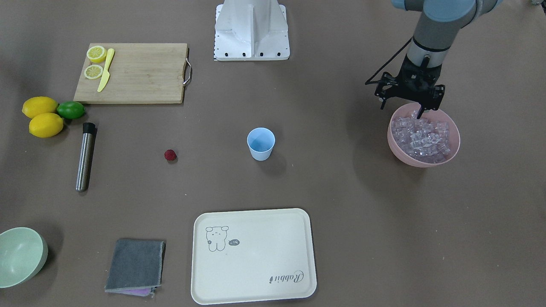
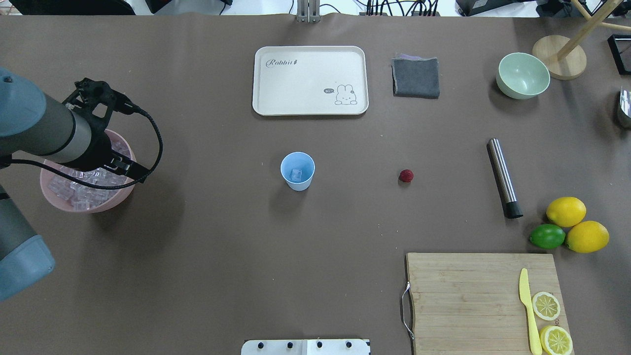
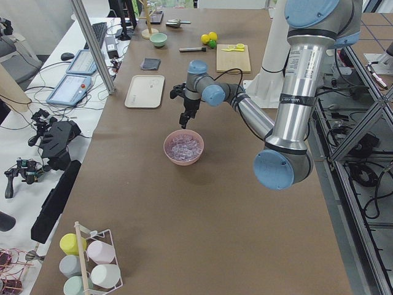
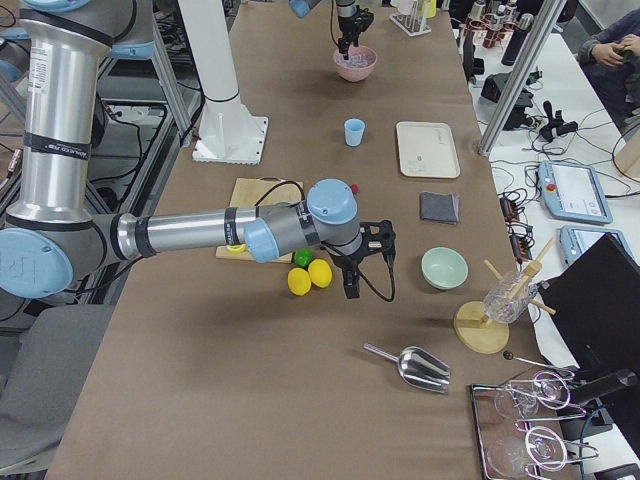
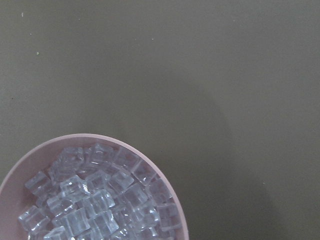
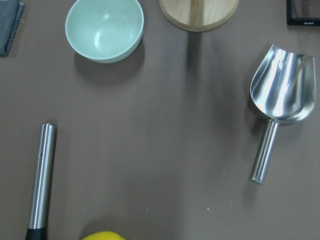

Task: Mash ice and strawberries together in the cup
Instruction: 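Move the left gripper back over the pink ice bowl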

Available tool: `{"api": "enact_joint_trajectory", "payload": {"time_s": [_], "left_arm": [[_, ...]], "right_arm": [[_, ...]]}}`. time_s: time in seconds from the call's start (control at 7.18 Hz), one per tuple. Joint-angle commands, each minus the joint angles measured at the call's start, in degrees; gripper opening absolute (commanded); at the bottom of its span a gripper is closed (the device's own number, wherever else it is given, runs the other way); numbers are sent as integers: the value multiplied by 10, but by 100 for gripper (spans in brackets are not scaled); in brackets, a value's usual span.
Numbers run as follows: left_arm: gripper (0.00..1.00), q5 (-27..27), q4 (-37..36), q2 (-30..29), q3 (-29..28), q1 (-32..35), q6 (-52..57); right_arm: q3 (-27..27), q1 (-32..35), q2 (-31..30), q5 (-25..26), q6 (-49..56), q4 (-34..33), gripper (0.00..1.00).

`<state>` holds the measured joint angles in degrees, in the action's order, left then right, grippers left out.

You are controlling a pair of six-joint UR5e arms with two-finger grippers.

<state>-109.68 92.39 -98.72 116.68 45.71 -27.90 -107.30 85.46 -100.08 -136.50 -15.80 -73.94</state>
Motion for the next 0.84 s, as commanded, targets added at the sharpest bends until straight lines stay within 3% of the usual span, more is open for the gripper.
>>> {"api": "enact_joint_trajectory", "payload": {"time_s": [0.0,0.28,0.42,0.7], "left_arm": [[98,-26,34,23,-38,28,78],[97,-26,35,43,-38,34,109],[90,-26,51,56,-40,34,142],[91,-26,76,62,-73,34,158]], "right_arm": [[6,0,-1,0,0,12,100],[6,0,-1,0,0,12,100],[6,0,-1,0,0,12,100],[6,0,-1,0,-1,12,100]]}}
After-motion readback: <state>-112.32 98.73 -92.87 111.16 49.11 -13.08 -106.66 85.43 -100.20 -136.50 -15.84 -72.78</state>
